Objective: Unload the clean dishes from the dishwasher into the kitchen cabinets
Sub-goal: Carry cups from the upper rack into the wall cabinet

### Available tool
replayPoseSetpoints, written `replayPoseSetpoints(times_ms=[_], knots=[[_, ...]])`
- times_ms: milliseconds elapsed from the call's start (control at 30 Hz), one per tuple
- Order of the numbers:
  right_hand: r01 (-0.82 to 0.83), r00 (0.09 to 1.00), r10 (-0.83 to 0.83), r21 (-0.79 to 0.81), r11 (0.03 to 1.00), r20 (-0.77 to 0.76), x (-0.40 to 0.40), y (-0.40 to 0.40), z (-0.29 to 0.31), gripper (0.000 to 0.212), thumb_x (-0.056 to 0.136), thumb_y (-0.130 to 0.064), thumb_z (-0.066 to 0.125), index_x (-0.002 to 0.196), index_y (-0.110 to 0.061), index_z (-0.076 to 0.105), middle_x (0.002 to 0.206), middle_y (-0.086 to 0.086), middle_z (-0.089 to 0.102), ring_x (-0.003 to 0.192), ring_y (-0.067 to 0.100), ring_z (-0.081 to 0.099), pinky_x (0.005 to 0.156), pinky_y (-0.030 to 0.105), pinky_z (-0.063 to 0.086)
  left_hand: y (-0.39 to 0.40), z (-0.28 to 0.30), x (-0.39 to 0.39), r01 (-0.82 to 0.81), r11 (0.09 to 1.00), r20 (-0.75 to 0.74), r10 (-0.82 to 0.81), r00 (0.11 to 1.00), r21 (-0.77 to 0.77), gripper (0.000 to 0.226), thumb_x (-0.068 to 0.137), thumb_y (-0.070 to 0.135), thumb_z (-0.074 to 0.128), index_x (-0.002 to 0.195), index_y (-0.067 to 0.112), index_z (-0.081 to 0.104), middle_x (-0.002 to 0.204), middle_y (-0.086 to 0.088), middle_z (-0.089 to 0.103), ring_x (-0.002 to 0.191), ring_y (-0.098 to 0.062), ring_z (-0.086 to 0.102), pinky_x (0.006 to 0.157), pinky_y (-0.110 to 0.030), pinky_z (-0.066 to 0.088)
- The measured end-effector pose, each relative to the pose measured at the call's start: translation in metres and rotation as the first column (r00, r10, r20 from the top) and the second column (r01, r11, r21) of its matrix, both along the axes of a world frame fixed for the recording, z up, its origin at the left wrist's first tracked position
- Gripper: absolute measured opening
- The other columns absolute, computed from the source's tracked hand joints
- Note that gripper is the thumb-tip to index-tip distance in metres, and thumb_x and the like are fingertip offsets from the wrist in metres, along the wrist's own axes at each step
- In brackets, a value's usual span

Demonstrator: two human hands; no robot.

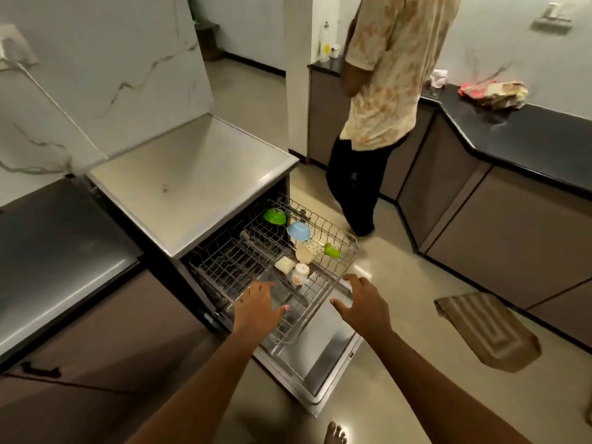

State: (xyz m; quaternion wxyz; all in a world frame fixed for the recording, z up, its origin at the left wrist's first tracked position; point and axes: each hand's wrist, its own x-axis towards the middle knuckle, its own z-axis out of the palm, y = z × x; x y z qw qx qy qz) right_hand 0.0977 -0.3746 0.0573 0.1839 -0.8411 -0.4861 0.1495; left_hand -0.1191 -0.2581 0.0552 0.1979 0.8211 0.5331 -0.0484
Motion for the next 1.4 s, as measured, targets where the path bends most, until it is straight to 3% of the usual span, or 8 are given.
replayPoseSetpoints(times_ms=[367, 500, 767, 867, 1033, 1167, 1333, 1400], knots=[[-0.094, 0.995, 0.087, -0.138, 0.986, -0.056, 0.035, 0.085, -0.029, 0.066, 0.086, -0.047, 0.070, 0.141, -0.024, 0.043, 0.133, 0.004, 0.055, 0.120, 0.023, 0.053, 0.087, 0.034, 0.048, 0.053, -0.044, 0.018, -0.154, 0.980, 0.161, 0.173, 0.972, -0.128, 0.060, 0.082, 0.053, 0.067, 0.130, 0.028, 0.044, 0.131, 0.002, 0.052, 0.119, -0.017, 0.052, 0.100, -0.042, 0.044], [-0.120, 0.993, 0.120, -0.204, 0.972, -0.011, 0.052, 0.119, -0.051, 0.069, 0.087, -0.047, 0.069, 0.144, -0.025, 0.038, 0.137, 0.002, 0.052, 0.123, 0.022, 0.051, 0.086, 0.034, 0.050, 0.083, -0.072, 0.038, -0.177, 0.968, 0.209, 0.213, 0.955, -0.179, 0.066, 0.081, 0.054, 0.068, 0.136, 0.030, 0.040, 0.141, 0.003, 0.046, 0.125, -0.019, 0.049, 0.103, -0.045, 0.044], [-0.261, 0.956, 0.290, -0.334, 0.906, 0.038, 0.091, 0.186, -0.114, 0.070, 0.085, -0.037, 0.073, 0.144, -0.025, 0.038, 0.134, 0.004, 0.053, 0.117, 0.023, 0.054, 0.087, 0.034, 0.051, 0.124, -0.141, 0.092, -0.232, 0.938, 0.167, 0.280, 0.945, -0.259, 0.083, 0.078, 0.059, 0.069, 0.145, 0.026, 0.032, 0.149, 0.000, 0.036, 0.132, -0.022, 0.044, 0.106, -0.045, 0.042], [-0.344, 0.919, 0.392, -0.387, 0.855, 0.048, 0.106, 0.226, -0.154, 0.075, 0.083, -0.032, 0.075, 0.145, -0.022, 0.035, 0.137, 0.008, 0.051, 0.121, 0.026, 0.053, 0.089, 0.038, 0.054, 0.141, -0.178, 0.119, -0.268, 0.922, 0.145, 0.317, 0.937, -0.279, 0.091, 0.077, 0.061, 0.069, 0.148, 0.024, 0.027, 0.151, -0.002, 0.034, 0.137, -0.024, 0.037, 0.109, -0.048, 0.039], [-0.443, 0.863, 0.501, -0.380, 0.812, 0.064, 0.134, 0.286, -0.217, 0.082, 0.079, -0.017, 0.078, 0.147, -0.020, 0.032, 0.147, 0.013, 0.043, 0.134, 0.033, 0.044, 0.099, 0.047, 0.052, 0.159, -0.236, 0.167, -0.353, 0.886, 0.148, 0.409, 0.901, -0.301, 0.097, 0.073, 0.051, 0.078, 0.150, 0.023, 0.026, 0.147, -0.001, 0.036, 0.135, -0.021, 0.037, 0.104, -0.039, 0.039], [-0.530, 0.805, 0.590, -0.377, 0.759, 0.056, 0.153, 0.318, -0.262, 0.097, 0.072, -0.014, 0.083, 0.150, -0.023, 0.026, 0.149, 0.013, 0.038, 0.136, 0.033, 0.040, 0.098, 0.047, 0.053, 0.160, -0.278, 0.197, -0.413, 0.838, 0.129, 0.482, 0.866, -0.357, 0.106, 0.068, 0.043, 0.084, 0.152, 0.027, 0.021, 0.152, 0.000, 0.030, 0.138, -0.025, 0.035, 0.103, -0.044, 0.045], [-0.701, 0.631, 0.774, -0.387, 0.599, 0.056, 0.158, 0.340, -0.289, 0.104, 0.079, -0.015, 0.078, 0.156, -0.023, 0.009, 0.164, 0.017, 0.010, 0.151, 0.037, 0.014, 0.119, 0.049, 0.024, 0.159, -0.304, 0.215, -0.501, 0.819, 0.040, 0.532, 0.846, -0.279, 0.105, 0.067, 0.040, 0.085, 0.149, 0.026, 0.021, 0.154, 0.004, 0.030, 0.142, -0.023, 0.032, 0.103, -0.048, 0.044], [-0.737, 0.587, 0.809, -0.383, 0.557, 0.046, 0.157, 0.346, -0.296, 0.107, 0.079, -0.014, 0.078, 0.155, -0.024, 0.003, 0.164, 0.016, 0.011, 0.152, 0.036, 0.011, 0.121, 0.050, 0.023, 0.160, -0.307, 0.219, -0.537, 0.812, 0.028, 0.557, 0.830, -0.229, 0.095, 0.070, 0.041, 0.083, 0.146, 0.026, 0.026, 0.151, 0.002, 0.037, 0.140, -0.023, 0.035, 0.100, -0.046, 0.046]])
